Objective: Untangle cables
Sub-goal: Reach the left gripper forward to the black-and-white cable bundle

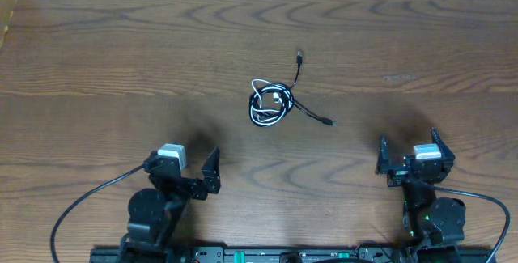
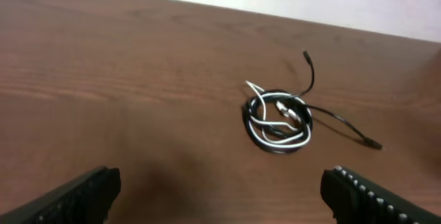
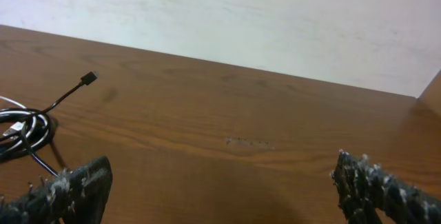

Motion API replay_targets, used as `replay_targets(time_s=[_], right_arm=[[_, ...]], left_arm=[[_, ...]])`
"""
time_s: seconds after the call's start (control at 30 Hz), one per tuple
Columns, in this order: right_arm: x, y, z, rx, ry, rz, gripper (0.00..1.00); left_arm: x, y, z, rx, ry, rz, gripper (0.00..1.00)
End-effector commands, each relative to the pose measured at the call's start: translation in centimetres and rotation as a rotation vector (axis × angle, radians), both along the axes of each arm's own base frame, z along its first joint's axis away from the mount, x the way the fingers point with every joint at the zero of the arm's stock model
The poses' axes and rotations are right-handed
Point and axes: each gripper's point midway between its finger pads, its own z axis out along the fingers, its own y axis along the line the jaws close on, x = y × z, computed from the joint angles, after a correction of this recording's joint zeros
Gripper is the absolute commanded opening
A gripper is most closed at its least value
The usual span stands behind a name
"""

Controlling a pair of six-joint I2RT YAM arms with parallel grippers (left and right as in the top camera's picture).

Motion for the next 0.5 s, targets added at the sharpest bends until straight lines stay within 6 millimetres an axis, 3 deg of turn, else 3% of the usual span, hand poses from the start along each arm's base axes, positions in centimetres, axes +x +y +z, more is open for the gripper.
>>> replay_targets(time_s=[0.0,0.2,0.47], right_arm=[[0.0,-0.1,0.0,-0.011,-0.001,-0.003,0.99],[0.0,-0.1,0.0,-0.011,-0.001,-0.003,0.99],[0.0,-0.1,0.0,-0.011,-0.001,-0.003,0.99]], left_arm=[[-0.4,0.0,1.4,-0.014,0.061,0.001,0.98],[-0.7,0.0,1.6,0.004,0.219,0.006,0.98],[0.0,-0.3,3.4,0.026,0.427,0.007,0.98]])
